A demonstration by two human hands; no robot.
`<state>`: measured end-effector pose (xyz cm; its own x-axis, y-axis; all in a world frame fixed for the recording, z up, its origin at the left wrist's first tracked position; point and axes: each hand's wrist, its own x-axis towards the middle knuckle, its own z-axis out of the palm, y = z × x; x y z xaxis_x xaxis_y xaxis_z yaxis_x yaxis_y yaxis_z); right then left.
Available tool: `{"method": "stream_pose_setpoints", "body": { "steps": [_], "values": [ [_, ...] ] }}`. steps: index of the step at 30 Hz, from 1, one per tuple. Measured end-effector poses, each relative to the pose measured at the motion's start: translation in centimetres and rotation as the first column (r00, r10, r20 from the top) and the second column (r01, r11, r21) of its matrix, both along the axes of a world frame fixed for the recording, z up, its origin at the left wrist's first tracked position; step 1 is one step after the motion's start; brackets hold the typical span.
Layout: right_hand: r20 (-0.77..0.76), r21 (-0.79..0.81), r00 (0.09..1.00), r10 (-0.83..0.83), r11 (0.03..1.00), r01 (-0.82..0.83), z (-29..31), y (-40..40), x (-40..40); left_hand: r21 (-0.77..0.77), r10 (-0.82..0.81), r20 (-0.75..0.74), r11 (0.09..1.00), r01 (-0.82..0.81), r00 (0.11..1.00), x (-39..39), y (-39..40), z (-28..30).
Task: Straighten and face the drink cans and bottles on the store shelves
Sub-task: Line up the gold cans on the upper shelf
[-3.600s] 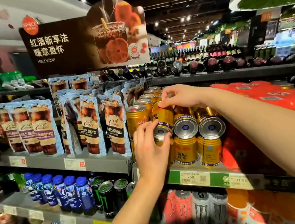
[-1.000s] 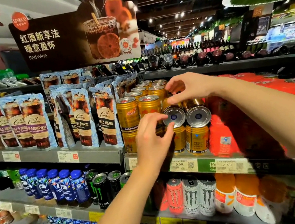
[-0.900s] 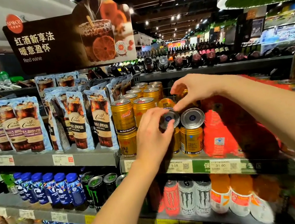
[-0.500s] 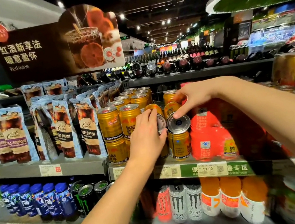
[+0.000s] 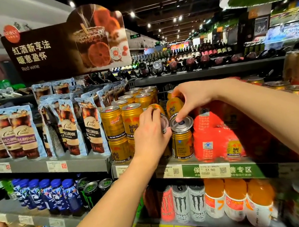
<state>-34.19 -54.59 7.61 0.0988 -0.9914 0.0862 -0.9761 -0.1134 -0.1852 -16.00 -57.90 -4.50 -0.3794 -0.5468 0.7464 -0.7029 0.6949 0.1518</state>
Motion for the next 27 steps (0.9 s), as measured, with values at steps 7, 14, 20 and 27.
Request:
{"method": "stream_pose_setpoints", "body": {
  "steps": [7,14,20,27],
  "values": [
    [-0.053,-0.090,0.997,0.050,0.994,-0.054,-0.9,0.4,0.3,0.044,0.013,-0.018,0.999,-0.012,1.000,-0.6,0.1,-0.1],
    [-0.011,-0.056,0.999,0.052,0.997,-0.053,-1.1,0.5,0.2,-0.026,-0.075,-0.243,0.997,0.071,0.967,-0.5,0.0,-1.4],
    [-0.051,-0.100,0.998,0.037,0.994,-0.042,-1.4,0.9,0.3,-0.108,-0.105,-0.448,0.992,0.063,0.888,-0.6,0.7,-2.3],
    [-0.128,-0.129,0.992,0.022,0.991,-0.038,-1.9,1.1,0.5,-0.171,-0.151,-0.513,0.983,0.072,0.845,-0.8,1.2,-3.3]
  ]
}}
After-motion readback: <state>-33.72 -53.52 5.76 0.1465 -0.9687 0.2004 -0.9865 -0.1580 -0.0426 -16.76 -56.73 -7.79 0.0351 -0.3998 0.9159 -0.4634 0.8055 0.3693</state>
